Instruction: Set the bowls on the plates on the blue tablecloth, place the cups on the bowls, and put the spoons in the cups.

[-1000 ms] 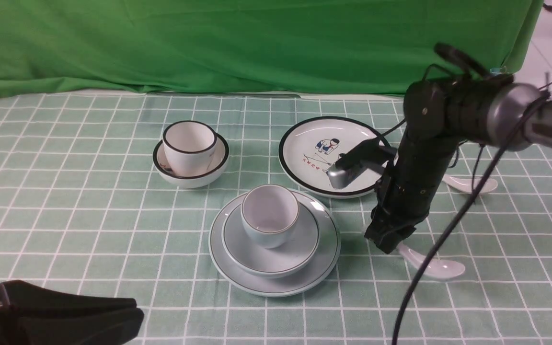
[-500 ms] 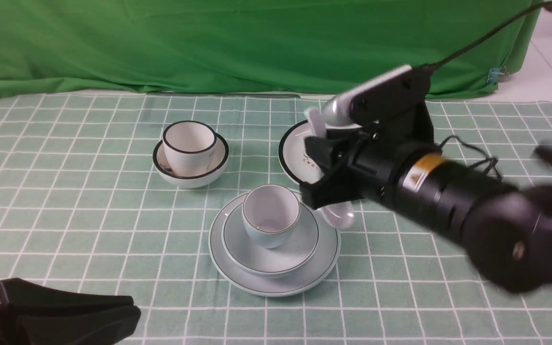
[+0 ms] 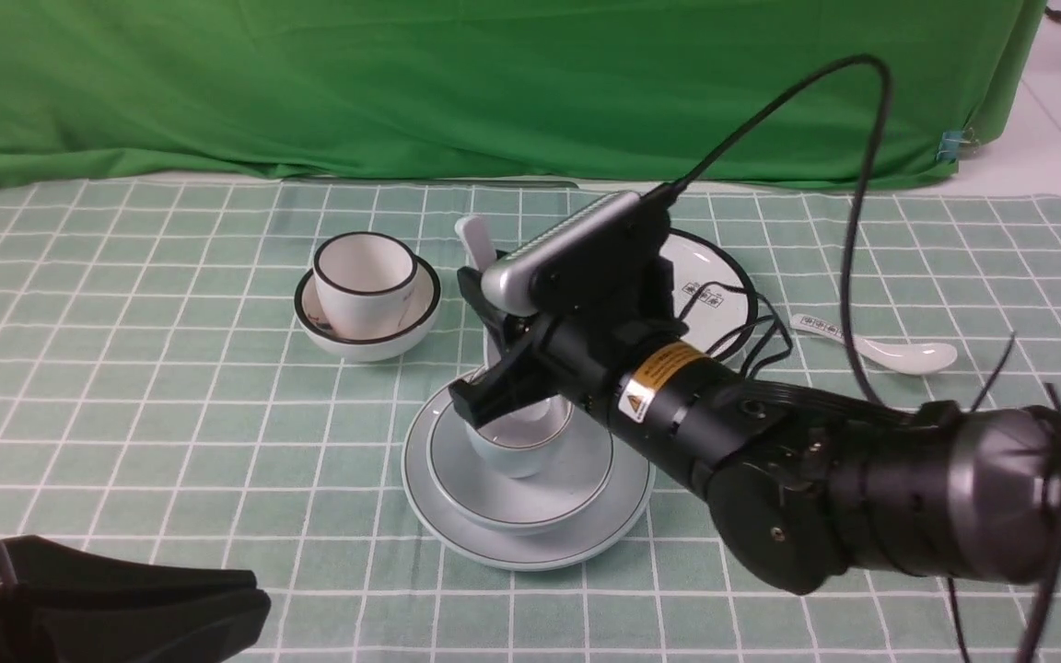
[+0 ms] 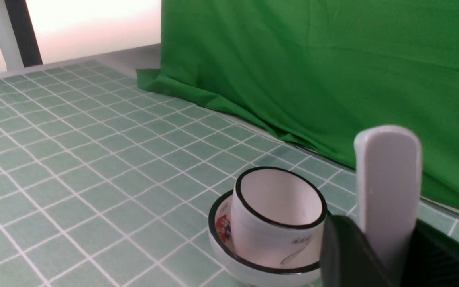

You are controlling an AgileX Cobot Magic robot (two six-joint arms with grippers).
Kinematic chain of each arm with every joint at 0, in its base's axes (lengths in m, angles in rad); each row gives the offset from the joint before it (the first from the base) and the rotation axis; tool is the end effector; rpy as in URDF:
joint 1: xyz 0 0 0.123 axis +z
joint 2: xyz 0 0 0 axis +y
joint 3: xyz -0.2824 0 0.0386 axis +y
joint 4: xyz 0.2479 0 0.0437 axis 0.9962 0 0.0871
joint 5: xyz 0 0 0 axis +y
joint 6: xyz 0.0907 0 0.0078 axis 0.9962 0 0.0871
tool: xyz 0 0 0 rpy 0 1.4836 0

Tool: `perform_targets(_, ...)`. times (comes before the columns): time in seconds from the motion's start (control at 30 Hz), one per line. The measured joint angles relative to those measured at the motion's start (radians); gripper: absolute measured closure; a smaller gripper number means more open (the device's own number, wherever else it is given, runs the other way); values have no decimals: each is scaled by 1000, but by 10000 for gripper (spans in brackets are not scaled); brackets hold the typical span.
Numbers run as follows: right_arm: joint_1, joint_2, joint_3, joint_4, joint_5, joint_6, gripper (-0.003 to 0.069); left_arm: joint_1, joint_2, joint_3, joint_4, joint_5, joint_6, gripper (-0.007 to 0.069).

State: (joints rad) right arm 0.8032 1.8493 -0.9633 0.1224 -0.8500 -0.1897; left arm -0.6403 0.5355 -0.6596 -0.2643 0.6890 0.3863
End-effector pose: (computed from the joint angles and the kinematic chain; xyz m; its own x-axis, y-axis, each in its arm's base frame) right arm 0.2810 0.2791 0.2237 0.1036 -0.0482 -0.9935 -0.6455 0.7566 -0.1040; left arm 0.0694 -0.0706 0.3343 -0.2234 0.3871 -0.8946 0.7609 0.6429 0.0881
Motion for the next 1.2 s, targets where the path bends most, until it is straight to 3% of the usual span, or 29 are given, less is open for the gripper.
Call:
perform_targets(0.33,-12,92,-10,-2,-18,2,474,0,0,0,0,25,0,615)
perform_targets(0.7,-11,51,-8,-2,21,45,219,0,0,0,-1,27,0,615)
perform_targets(0.83,1,-58,22,1,74,47,184,0,0,0,-1,9,3,615)
perform_targets(1.0,30,-307,74,1,336,47,233,0,-5,0,-1,-75,3,615)
perform_targets(1.2,63,-671,132,1,882,56,475,0,-144,81,-1,-195,4,615)
